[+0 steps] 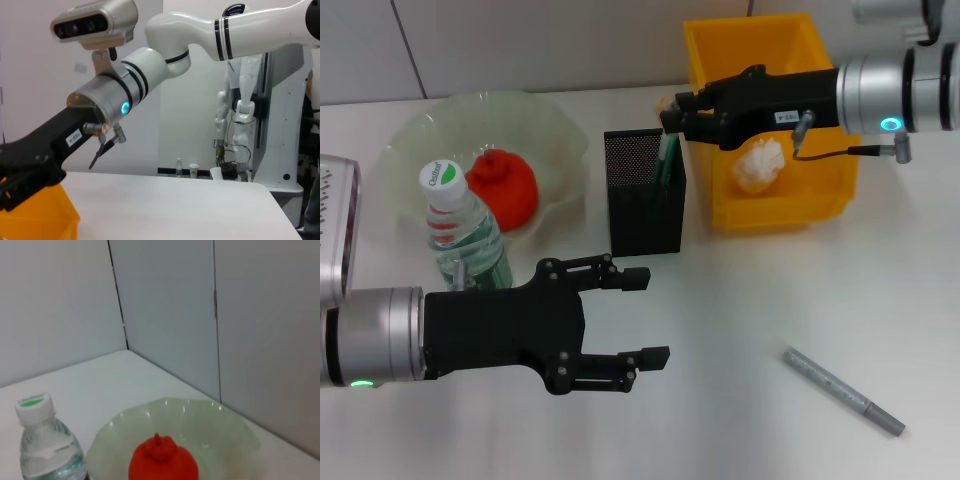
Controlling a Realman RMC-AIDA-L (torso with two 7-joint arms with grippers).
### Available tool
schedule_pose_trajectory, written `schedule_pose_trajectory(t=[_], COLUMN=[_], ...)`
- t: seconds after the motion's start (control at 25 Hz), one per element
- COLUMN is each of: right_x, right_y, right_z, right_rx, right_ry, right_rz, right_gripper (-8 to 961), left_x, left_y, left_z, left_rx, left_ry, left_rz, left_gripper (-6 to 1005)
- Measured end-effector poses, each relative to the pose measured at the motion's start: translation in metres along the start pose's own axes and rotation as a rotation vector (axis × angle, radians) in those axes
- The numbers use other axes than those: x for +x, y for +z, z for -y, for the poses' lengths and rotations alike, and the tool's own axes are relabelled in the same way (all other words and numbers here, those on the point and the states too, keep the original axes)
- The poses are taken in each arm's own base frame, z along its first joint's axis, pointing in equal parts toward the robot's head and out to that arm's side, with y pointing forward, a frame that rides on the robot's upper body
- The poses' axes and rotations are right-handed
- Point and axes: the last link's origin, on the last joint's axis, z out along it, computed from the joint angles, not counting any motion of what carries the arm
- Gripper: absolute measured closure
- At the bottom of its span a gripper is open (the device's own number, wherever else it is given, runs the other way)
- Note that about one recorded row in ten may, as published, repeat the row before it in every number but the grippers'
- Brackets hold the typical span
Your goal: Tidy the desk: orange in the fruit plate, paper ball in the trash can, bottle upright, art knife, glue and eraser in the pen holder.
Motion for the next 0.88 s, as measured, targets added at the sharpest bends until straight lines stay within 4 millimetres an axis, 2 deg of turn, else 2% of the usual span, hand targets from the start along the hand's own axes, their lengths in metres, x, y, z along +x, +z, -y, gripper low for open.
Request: schedule_pose_trajectory(t=[0.68, 0.88], right_x=[0.002, 0.001], right_y=[0.032, 0.035], right_z=[-0.007, -0.008], right_rx=[-0.01, -0.008], right_ry=[-0.029, -0.038], right_rz=[-0.082, -0.087], right_gripper=[693, 693], left_x=[0.0, 0.0], left_y=[0.003, 0.003], left_z=[0.001, 0.001], left_rx=[0.001, 0.002], left_ry=[0.0, 0.0], left_rz=[-0.001, 0.0], left_gripper=[214, 214])
